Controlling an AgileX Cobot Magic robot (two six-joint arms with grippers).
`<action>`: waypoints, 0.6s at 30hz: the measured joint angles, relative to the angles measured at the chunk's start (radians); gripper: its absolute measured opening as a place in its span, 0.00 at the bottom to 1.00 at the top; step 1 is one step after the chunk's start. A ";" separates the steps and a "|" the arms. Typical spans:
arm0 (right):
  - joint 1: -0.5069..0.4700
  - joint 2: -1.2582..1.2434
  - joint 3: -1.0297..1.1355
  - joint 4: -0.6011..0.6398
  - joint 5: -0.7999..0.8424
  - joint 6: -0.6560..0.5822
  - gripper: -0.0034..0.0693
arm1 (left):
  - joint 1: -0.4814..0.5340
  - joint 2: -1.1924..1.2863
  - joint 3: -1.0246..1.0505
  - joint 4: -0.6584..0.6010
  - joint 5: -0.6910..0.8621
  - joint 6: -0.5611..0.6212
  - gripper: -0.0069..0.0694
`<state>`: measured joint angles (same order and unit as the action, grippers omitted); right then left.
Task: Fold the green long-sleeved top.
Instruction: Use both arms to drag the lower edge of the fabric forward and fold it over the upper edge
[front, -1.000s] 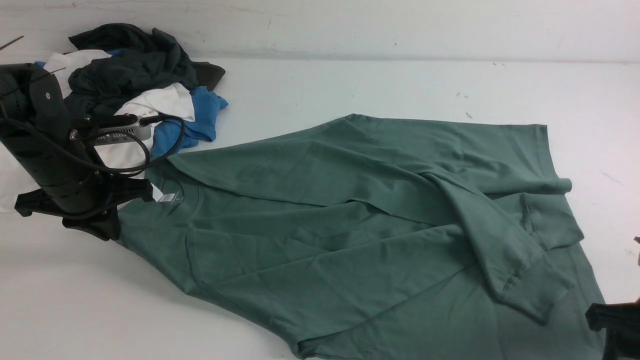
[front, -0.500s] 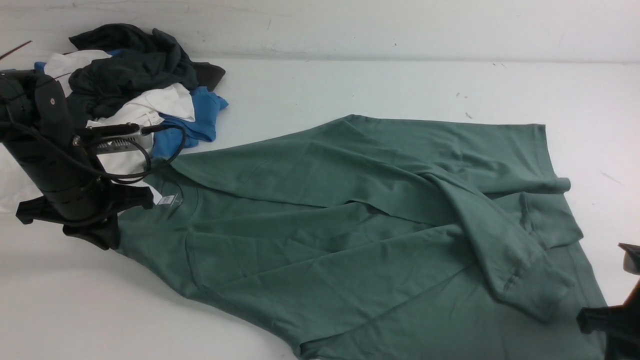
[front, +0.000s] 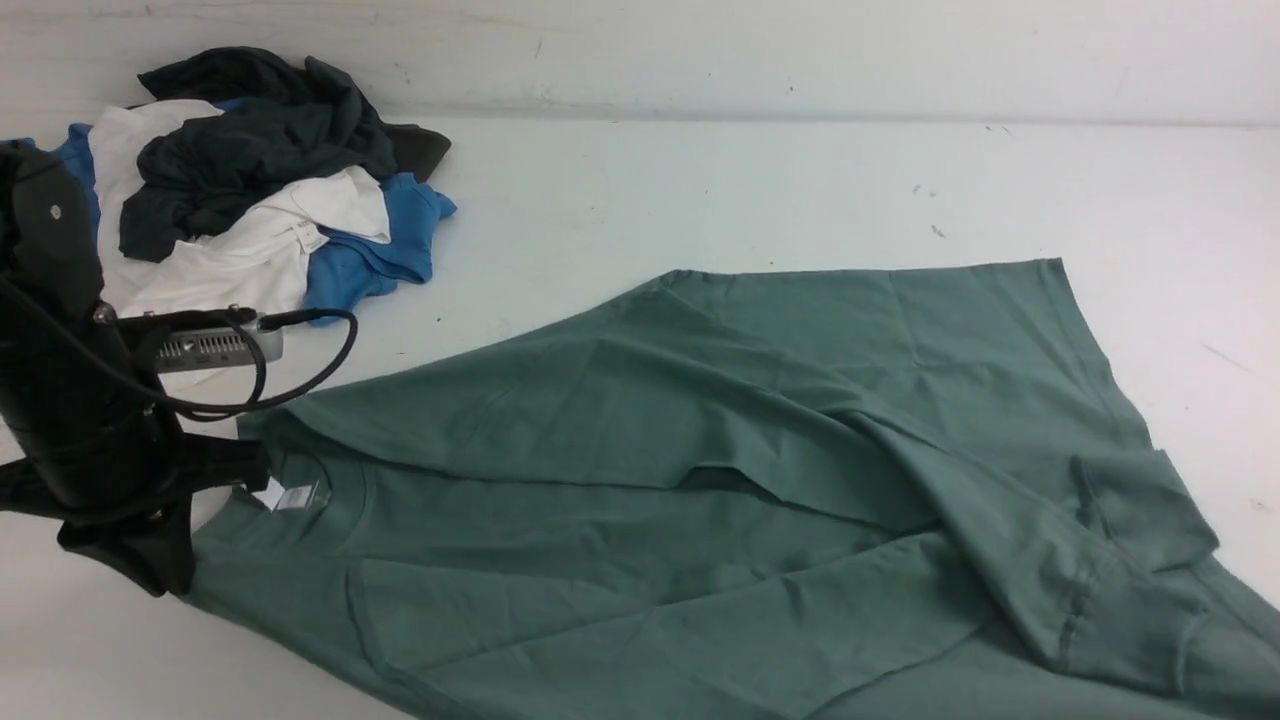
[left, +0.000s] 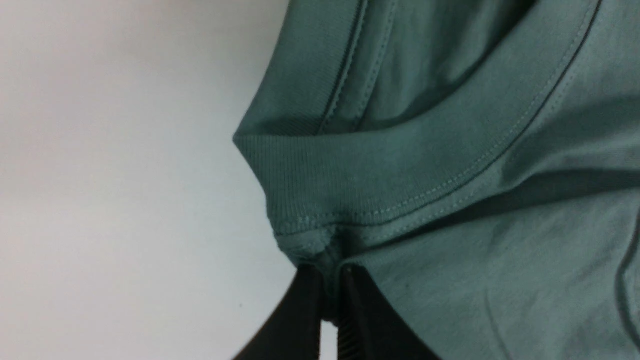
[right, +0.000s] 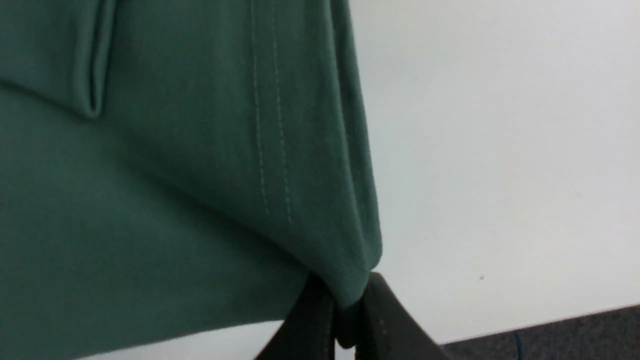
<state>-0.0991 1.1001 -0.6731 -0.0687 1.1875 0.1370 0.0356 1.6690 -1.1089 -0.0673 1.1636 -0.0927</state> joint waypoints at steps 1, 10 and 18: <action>0.000 -0.044 0.004 -0.011 0.003 0.011 0.08 | 0.000 -0.026 0.018 0.000 0.005 0.000 0.12; 0.000 -0.117 -0.172 -0.024 0.026 0.021 0.08 | 0.000 -0.148 0.018 -0.074 0.049 0.003 0.12; 0.000 0.139 -0.577 0.046 0.038 -0.012 0.08 | 0.000 -0.102 -0.187 -0.099 0.055 0.041 0.12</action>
<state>-0.0991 1.2386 -1.2497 -0.0224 1.2250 0.1250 0.0356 1.5674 -1.2960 -0.1662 1.2182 -0.0521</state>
